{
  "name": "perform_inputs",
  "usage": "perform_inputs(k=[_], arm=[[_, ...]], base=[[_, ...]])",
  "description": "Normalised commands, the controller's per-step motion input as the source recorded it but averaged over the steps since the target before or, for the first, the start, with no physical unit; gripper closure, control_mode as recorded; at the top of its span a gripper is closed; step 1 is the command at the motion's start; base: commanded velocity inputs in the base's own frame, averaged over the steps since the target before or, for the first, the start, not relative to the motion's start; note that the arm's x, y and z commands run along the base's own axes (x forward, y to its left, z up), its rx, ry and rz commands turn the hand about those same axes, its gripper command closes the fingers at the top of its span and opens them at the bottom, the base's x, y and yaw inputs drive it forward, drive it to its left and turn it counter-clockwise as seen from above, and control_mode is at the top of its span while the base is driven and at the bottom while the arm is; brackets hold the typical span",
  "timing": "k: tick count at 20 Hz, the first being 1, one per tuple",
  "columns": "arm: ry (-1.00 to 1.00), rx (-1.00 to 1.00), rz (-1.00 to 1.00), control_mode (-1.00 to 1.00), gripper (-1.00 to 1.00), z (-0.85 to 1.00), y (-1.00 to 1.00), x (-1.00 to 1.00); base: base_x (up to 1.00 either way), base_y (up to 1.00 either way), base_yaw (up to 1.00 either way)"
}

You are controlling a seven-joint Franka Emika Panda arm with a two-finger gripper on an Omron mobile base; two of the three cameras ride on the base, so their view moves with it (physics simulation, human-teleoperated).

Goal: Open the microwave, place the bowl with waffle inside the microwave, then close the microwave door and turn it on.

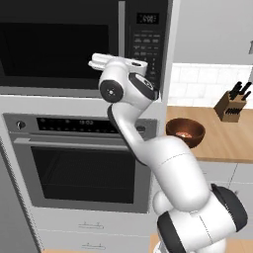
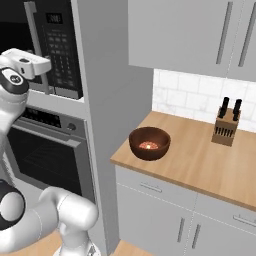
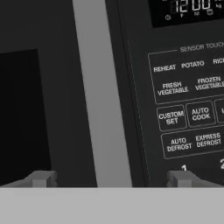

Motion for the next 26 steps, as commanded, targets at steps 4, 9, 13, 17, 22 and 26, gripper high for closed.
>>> perform_inputs(k=[4, 9, 13, 17, 22, 26], arm=[[0.0, 0.0, 0.01, -1.0, -1.0, -0.04, 0.01, 0.34], [-0.01, 0.0, 0.0, -1.0, 1.0, -0.04, 0.05, 0.22], [-0.03, 0.0, 0.06, -1.0, 1.0, 0.0, 0.32, -0.1], [0.0, 0.0, 0.2, -1.0, 1.0, -0.03, 0.71, -0.65], [0.0, 0.0, 0.21, -1.0, 1.0, -0.1, 0.72, -1.0], [0.0, 0.0, 0.18, -1.0, 1.0, -0.13, 0.79, -1.0]], base=[[0.0, 0.0, 0.0], [0.0, 0.0, 0.0], [0.0, 0.0, 0.0], [0.0, 0.0, 0.0], [0.0, 0.0, 0.0], [0.0, 0.0, 0.0]])
